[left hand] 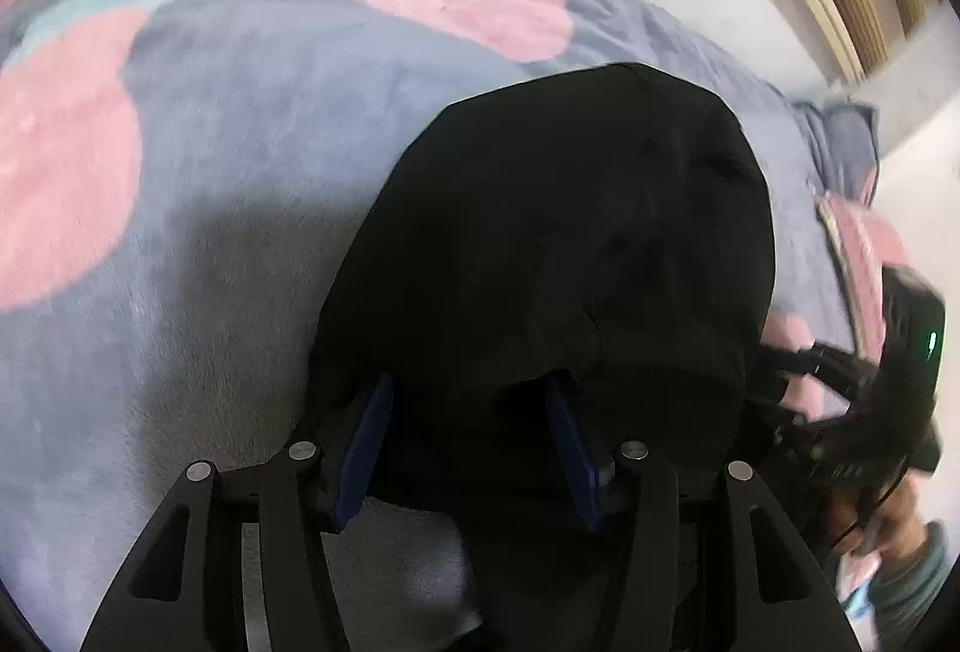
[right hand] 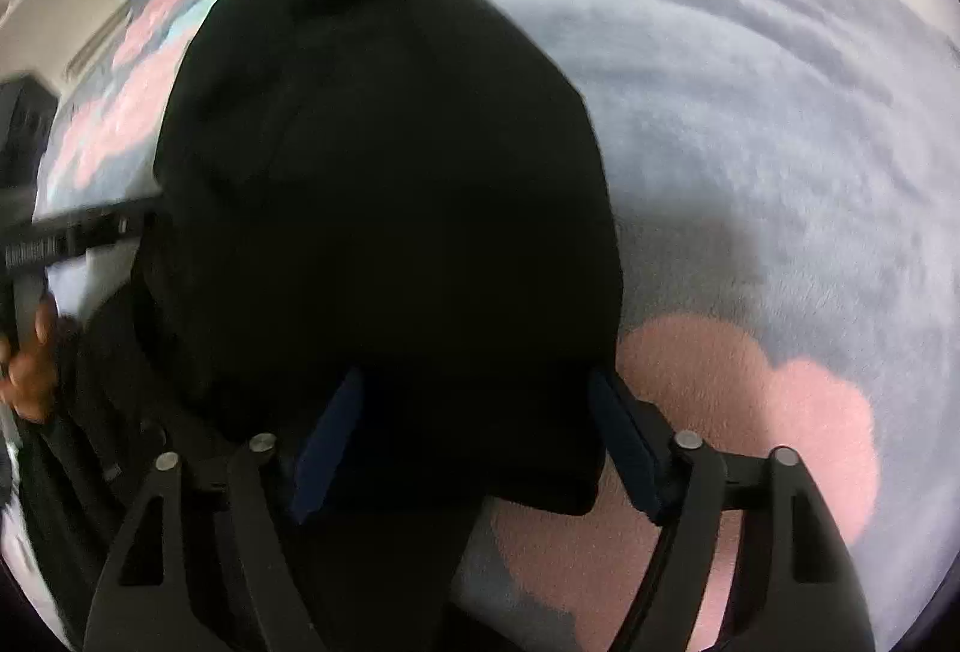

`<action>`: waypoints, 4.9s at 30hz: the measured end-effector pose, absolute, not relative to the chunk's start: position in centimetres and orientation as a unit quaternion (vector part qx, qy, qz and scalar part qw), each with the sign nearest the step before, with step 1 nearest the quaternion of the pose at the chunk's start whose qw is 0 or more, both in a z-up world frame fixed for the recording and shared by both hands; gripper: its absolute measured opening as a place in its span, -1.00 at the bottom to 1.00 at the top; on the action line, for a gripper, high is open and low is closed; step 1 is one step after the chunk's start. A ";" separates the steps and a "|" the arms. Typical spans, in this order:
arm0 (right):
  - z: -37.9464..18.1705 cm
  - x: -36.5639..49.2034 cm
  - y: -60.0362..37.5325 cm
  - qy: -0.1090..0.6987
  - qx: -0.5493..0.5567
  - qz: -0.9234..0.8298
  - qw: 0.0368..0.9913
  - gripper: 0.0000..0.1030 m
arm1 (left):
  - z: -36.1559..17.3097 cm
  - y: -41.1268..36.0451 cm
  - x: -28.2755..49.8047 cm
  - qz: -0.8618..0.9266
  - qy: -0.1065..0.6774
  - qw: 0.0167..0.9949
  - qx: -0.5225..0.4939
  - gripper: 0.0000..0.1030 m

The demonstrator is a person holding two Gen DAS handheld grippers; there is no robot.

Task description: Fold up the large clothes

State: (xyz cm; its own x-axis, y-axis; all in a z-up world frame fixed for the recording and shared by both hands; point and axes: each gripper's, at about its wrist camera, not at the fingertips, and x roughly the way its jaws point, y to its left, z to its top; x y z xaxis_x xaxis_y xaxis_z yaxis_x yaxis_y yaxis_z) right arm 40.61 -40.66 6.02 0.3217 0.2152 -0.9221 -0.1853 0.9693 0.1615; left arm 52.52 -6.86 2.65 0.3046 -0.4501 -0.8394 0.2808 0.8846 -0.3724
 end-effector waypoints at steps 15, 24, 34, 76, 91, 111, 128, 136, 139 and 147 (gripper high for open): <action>10.0 47.4 -47.1 0.573 0.156 0.192 0.781 0.59 | 6.7 -1.8 61.1 -0.356 0.546 0.744 -0.147 0.44; 6.0 48.7 -44.0 0.598 0.142 0.228 0.755 -0.09 | 2.1 -4.8 60.7 -0.375 0.578 0.710 -0.145 -0.50; 17.6 38.0 -39.3 0.483 -0.018 0.244 0.840 -0.53 | 14.8 -1.7 48.2 -0.422 0.452 0.781 -0.082 -0.75; 25.3 16.4 -31.0 0.510 0.062 0.101 0.852 0.18 | 19.8 1.0 23.4 -0.324 0.498 0.789 -0.155 -0.24; 10.5 10.2 -28.3 0.588 0.010 0.104 0.802 0.26 | 6.6 1.0 18.1 -0.304 0.616 0.709 -0.160 -0.27; 11.3 5.1 -27.2 0.592 -0.007 0.105 0.799 0.38 | 8.3 2.9 11.5 -0.280 0.609 0.721 -0.177 -0.27; 16.8 -5.9 -35.2 0.564 0.086 0.049 0.820 0.49 | 15.7 23.1 0.9 -0.128 0.555 0.771 -0.286 0.17; 16.7 -10.5 -39.0 0.583 0.087 0.009 0.808 0.49 | 10.9 25.2 -4.0 -0.114 0.625 0.734 -0.239 0.17; 15.9 -12.3 -40.7 0.596 0.092 -0.007 0.798 0.48 | 8.8 25.4 -5.9 -0.104 0.646 0.718 -0.237 0.17; 13.5 -16.0 -44.0 0.628 0.122 -0.035 0.768 0.48 | 5.7 24.8 -8.6 -0.115 0.656 0.704 -0.247 0.16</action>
